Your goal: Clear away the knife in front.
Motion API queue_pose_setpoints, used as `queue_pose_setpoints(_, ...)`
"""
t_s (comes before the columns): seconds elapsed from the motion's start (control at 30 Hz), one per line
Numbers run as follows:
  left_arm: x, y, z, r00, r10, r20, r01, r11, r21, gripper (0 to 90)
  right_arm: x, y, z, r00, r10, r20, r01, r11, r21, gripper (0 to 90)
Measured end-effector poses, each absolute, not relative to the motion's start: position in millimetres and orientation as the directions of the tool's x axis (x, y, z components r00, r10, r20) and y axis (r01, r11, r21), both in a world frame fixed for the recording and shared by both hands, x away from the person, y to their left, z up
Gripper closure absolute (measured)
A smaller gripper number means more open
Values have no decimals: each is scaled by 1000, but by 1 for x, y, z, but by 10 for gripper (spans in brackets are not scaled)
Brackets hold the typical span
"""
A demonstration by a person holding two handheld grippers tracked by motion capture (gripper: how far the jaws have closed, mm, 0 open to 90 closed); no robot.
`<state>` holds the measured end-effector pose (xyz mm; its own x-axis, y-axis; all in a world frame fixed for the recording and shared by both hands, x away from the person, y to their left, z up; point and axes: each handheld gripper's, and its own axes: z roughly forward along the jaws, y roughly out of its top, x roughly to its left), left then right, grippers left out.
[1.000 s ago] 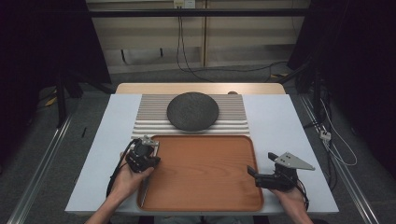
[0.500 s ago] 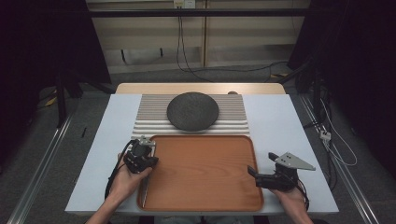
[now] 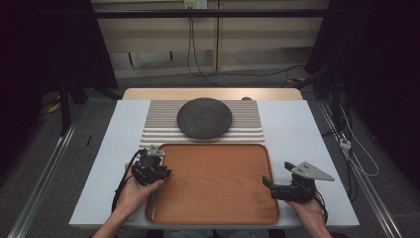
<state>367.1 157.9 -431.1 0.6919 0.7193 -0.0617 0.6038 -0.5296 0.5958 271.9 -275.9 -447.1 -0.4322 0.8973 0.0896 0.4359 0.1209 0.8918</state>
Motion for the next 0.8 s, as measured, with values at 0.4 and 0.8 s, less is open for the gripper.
queue_pose_setpoints(0.4, 370, 165, -420, 654, 746, -129, 593, -399, 700, 52, 272, -276, -447, -431, 898, 92, 436, 118, 892, 36)
queue_pose_setpoints(0.8, 349, 177, -403, 643, 765, -44, 487, -364, 794, 99, 272, -276, -447, -430, 898, 91, 434, 118, 893, 36)
